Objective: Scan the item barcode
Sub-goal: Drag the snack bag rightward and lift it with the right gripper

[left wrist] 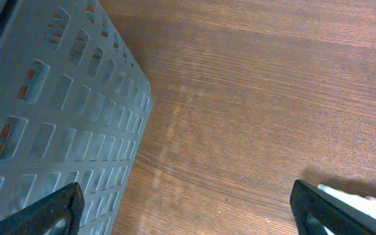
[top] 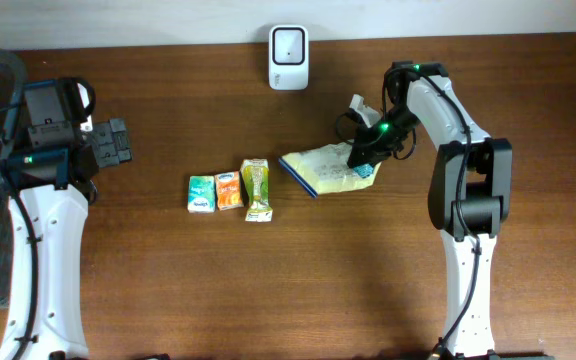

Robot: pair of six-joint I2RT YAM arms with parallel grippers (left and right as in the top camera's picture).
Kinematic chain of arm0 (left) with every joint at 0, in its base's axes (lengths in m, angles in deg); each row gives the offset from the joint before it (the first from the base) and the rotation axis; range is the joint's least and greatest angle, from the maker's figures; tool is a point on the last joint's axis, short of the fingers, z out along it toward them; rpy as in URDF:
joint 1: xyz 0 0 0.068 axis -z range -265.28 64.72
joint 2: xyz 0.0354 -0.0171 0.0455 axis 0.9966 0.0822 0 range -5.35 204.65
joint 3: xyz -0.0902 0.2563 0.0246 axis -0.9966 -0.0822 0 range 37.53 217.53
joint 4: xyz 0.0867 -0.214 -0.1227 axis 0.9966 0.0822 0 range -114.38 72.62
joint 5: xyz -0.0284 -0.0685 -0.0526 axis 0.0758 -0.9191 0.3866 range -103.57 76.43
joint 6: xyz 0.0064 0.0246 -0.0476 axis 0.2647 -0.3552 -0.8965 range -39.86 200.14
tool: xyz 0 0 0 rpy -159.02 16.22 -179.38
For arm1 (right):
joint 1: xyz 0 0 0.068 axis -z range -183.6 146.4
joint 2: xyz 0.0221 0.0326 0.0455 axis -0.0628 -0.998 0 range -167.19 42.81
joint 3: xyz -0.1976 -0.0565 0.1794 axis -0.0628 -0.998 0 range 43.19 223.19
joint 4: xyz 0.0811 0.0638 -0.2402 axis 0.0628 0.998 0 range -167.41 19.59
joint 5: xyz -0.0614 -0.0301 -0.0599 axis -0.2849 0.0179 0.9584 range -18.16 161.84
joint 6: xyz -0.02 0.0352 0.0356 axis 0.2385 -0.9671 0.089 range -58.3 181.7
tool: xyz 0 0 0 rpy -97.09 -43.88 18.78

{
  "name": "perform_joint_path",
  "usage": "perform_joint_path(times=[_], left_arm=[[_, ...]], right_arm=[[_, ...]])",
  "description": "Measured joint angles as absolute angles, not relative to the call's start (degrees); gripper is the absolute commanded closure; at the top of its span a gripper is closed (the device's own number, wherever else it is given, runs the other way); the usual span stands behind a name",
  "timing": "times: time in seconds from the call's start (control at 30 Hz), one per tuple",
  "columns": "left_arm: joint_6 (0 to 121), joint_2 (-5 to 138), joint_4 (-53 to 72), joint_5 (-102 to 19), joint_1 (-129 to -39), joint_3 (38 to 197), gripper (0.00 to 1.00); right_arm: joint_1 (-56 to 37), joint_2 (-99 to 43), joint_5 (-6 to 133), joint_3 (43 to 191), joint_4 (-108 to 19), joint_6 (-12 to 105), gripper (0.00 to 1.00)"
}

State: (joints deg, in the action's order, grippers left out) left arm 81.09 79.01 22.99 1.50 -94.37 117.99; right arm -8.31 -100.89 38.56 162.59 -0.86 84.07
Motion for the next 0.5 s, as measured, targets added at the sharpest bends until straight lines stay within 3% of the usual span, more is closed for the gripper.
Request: perform_joint_path(times=[0.3, 0.5], left_arm=[[81.1, 79.0, 23.0, 1.5, -94.4, 118.0, 0.01], [81.1, 79.0, 23.0, 1.5, -94.4, 118.0, 0.01]], right_arm=[[-8.0, -100.5, 35.0, 162.2, 0.7, 82.5, 0.96], [-6.5, -88.3, 36.5, 162.2, 0.5, 78.3, 0.96]])
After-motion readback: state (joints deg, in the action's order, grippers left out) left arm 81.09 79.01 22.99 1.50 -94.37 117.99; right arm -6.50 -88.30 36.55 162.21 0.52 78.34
